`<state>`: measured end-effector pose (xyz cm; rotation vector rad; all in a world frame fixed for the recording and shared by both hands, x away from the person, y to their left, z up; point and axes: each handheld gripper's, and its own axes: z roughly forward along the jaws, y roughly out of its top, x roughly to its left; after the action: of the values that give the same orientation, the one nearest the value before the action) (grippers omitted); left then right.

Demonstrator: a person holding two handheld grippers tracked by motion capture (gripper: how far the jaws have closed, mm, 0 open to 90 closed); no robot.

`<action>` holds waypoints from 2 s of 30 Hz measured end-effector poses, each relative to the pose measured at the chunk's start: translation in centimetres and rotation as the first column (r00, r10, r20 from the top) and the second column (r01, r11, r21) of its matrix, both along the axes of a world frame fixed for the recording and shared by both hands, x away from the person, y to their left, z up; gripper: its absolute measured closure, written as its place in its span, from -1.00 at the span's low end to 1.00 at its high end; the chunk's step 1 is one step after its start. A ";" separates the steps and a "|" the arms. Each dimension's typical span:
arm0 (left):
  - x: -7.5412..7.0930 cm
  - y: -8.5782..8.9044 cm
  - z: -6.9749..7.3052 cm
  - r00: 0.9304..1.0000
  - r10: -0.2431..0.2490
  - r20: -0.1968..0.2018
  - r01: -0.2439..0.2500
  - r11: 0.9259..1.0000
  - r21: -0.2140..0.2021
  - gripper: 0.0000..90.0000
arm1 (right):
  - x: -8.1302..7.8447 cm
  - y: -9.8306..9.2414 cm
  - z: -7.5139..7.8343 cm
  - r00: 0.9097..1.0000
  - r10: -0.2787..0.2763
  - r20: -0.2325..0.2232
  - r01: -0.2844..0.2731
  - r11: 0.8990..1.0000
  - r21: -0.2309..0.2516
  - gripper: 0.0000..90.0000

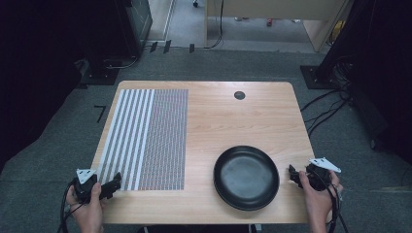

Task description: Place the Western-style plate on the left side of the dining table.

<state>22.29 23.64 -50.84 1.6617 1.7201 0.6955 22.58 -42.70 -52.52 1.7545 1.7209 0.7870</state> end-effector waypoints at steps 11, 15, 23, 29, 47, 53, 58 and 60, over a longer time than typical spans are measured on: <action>0.4 -2.3 0.8 0.997 -0.072 0.025 0.073 0.997 -0.026 -0.82 | 0.1 0.2 0.0 1.000 -0.018 -0.003 0.018 1.000 -0.001 -0.66; 0.6 -3.9 1.1 0.992 -0.119 0.033 0.120 0.992 -0.026 -0.81 | 0.1 0.3 0.0 1.000 -0.026 -0.004 0.026 1.000 0.000 -0.67; 0.8 -6.0 1.5 0.983 -0.180 0.035 0.181 0.983 -0.029 -0.81 | 0.2 0.4 0.0 0.999 -0.034 -0.006 0.034 0.999 0.000 -0.68; 1.1 -7.4 1.7 0.977 -0.212 0.038 0.213 0.976 -0.041 -0.81 | 0.1 0.4 0.0 0.999 -0.040 -0.006 0.040 0.999 0.000 -0.68; 1.7 -13.2 3.0 0.937 -0.345 0.052 0.347 0.937 -0.043 -0.81 | 0.1 0.4 0.0 0.999 -0.043 -0.006 0.043 0.999 0.000 -0.69; 1.9 -15.8 3.2 0.916 -0.400 0.044 0.401 0.915 -0.038 -0.81 | 0.1 0.4 0.0 0.999 -0.040 -0.004 0.040 0.999 -0.002 -0.69; 2.3 -18.8 4.1 0.887 -0.458 0.063 0.460 0.887 -0.036 -0.81 | 0.1 0.5 0.0 0.999 -0.040 -0.004 0.040 0.999 -0.001 -0.69; 2.2 -19.5 4.1 0.878 -0.473 0.068 0.476 0.878 -0.037 -0.81 | 0.1 0.5 0.0 0.999 -0.040 -0.004 0.040 0.999 -0.001 -0.69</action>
<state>24.51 4.12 -46.76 1.9055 1.2008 0.4499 22.67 -42.23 -52.55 1.7859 1.6835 0.7655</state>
